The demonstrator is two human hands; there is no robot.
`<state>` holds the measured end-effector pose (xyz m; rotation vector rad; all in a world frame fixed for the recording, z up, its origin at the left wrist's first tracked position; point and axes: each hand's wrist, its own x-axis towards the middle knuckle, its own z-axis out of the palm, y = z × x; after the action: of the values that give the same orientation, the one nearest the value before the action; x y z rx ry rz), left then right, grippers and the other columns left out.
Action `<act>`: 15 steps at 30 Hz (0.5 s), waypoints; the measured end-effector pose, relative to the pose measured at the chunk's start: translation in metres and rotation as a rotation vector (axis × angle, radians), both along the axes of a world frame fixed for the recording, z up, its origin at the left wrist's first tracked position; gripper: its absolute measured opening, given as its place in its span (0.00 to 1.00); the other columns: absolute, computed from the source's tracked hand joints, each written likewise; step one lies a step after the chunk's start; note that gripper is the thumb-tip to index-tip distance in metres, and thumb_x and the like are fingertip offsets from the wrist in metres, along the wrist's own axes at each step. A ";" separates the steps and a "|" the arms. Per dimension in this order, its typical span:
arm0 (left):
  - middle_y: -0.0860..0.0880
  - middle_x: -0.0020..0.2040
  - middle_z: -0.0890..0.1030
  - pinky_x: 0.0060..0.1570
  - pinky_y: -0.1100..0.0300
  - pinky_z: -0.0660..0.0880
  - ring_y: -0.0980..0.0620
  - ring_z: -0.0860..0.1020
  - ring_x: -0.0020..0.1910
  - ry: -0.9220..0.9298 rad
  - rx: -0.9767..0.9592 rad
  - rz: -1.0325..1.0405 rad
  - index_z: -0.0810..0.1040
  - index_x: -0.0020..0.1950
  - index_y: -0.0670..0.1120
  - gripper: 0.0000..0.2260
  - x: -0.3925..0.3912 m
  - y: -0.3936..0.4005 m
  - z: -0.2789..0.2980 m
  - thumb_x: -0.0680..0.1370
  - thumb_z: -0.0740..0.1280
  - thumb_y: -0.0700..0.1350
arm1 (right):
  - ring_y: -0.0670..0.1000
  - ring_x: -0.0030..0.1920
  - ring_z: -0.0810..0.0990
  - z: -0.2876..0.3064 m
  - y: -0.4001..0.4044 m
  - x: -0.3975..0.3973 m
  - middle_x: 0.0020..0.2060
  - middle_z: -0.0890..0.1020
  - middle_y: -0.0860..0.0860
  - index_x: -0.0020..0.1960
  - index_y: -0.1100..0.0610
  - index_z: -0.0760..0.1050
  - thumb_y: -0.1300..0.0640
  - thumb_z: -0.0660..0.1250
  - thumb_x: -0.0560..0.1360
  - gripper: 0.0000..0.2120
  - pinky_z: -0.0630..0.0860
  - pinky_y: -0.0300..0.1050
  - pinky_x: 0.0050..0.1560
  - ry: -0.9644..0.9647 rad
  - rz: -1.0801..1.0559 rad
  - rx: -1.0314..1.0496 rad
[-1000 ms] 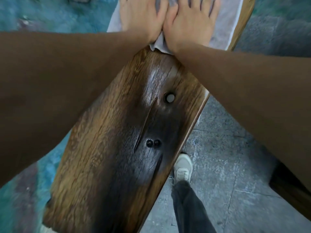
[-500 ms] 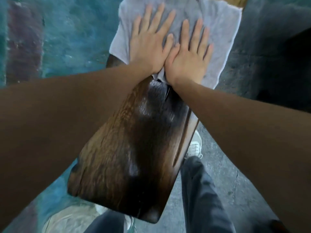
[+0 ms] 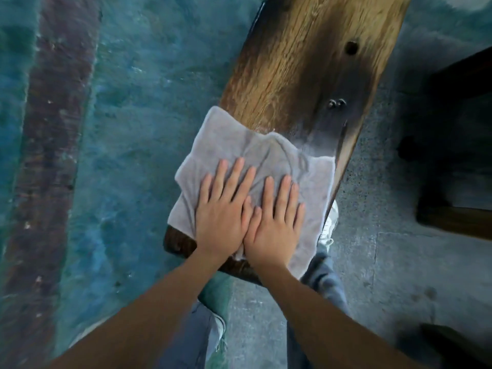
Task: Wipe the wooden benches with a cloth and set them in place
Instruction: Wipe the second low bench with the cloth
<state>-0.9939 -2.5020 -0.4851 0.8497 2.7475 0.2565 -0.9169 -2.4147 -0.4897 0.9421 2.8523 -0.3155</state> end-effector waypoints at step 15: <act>0.46 0.83 0.54 0.77 0.41 0.52 0.42 0.52 0.82 0.028 -0.041 0.190 0.52 0.82 0.44 0.32 0.050 -0.007 -0.005 0.80 0.49 0.56 | 0.51 0.81 0.54 0.006 0.129 -0.029 0.81 0.59 0.48 0.78 0.42 0.65 0.43 0.57 0.82 0.24 0.55 0.54 0.79 0.020 1.232 -0.173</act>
<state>-0.9438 -2.5093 -0.4902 0.5862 2.8520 0.2237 -0.9461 -2.2854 -0.4841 -0.8641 2.7317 -0.3754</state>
